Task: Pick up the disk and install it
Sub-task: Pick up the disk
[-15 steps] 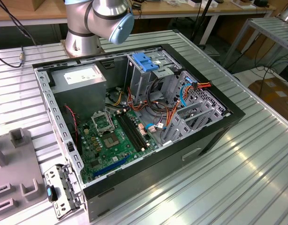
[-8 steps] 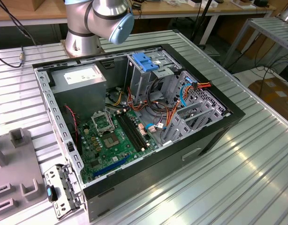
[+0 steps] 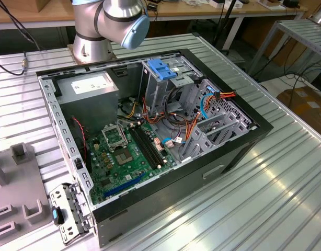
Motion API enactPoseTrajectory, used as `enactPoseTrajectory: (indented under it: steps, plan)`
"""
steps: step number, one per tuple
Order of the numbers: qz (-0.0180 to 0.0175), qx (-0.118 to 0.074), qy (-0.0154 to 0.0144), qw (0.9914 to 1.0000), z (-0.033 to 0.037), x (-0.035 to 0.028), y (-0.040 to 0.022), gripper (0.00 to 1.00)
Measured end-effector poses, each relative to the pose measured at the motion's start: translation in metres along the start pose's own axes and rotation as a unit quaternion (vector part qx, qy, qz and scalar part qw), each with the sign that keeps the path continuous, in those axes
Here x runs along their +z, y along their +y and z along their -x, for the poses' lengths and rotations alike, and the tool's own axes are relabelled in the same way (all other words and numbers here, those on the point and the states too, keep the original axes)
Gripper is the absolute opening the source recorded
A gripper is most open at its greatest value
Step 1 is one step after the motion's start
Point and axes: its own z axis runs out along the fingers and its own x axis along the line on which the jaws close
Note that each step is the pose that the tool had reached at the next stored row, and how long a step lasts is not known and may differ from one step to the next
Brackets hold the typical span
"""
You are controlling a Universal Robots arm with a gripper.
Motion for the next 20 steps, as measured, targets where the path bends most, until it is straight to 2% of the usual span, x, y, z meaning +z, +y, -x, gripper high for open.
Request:
enactPoseTrajectory:
  steps: [2, 5, 10, 11, 13, 15, 20]
  plan:
    - [0.0001, -0.019, 0.0005, 0.99982, 0.0000, 0.0001, 0.0000, 0.11]
    - [0.0000, -0.054, 0.0013, 0.99854, 0.0000, 0.0003, 0.0000, 0.11]
    - [-0.0001, -0.100, 0.0024, 0.99499, 0.0000, 0.0004, 0.0000, 0.11]
    - [-0.0001, -0.112, 0.0027, 0.99372, 0.0000, 0.0004, 0.0000, 0.11]
    - [-0.0001, -0.125, 0.0031, 0.99216, 0.0000, 0.0004, 0.0000, 0.11]
    - [-0.0009, -0.134, 0.0036, 0.99101, 0.0002, 0.0004, 0.0002, 0.11]
    - [-0.0051, -0.146, 0.0049, 0.98926, 0.0010, 0.0006, 0.0012, 0.11]
